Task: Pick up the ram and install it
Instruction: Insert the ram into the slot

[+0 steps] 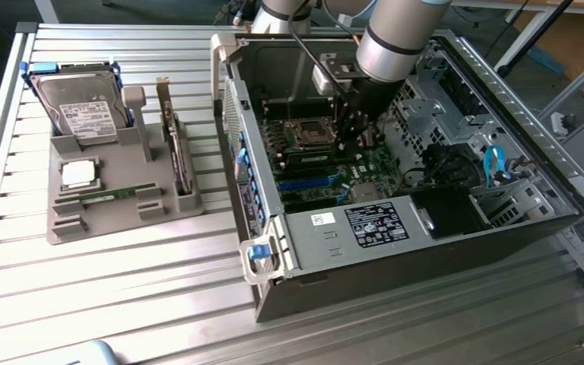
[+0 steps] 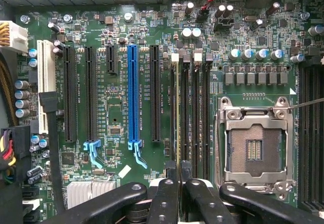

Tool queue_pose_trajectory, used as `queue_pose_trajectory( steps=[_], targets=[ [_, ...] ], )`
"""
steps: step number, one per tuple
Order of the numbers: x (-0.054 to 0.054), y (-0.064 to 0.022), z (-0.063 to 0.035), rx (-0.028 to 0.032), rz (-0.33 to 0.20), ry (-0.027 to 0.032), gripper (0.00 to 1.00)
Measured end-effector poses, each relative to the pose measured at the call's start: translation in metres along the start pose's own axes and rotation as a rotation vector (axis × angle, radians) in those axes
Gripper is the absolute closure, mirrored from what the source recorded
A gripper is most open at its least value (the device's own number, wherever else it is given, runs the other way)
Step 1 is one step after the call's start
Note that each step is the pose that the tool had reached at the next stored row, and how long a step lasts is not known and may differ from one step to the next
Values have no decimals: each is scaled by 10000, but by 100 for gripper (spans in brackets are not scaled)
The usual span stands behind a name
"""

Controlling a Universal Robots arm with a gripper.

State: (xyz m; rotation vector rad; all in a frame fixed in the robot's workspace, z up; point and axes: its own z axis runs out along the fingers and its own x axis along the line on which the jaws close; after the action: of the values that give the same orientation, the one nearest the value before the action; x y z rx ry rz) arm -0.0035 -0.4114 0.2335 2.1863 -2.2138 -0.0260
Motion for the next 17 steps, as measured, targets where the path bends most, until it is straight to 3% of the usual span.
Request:
queue_pose_trajectory(
  steps=[9, 11, 13, 14, 17],
  targets=[
    [4, 1, 7, 2, 1, -1, 88],
    [10, 2, 6, 1, 2, 1, 81],
    [11, 1, 6, 1, 0, 1, 81],
    [11, 1, 6, 1, 1, 2, 75],
    [11, 1, 4, 1, 1, 2, 75]
  ],
)
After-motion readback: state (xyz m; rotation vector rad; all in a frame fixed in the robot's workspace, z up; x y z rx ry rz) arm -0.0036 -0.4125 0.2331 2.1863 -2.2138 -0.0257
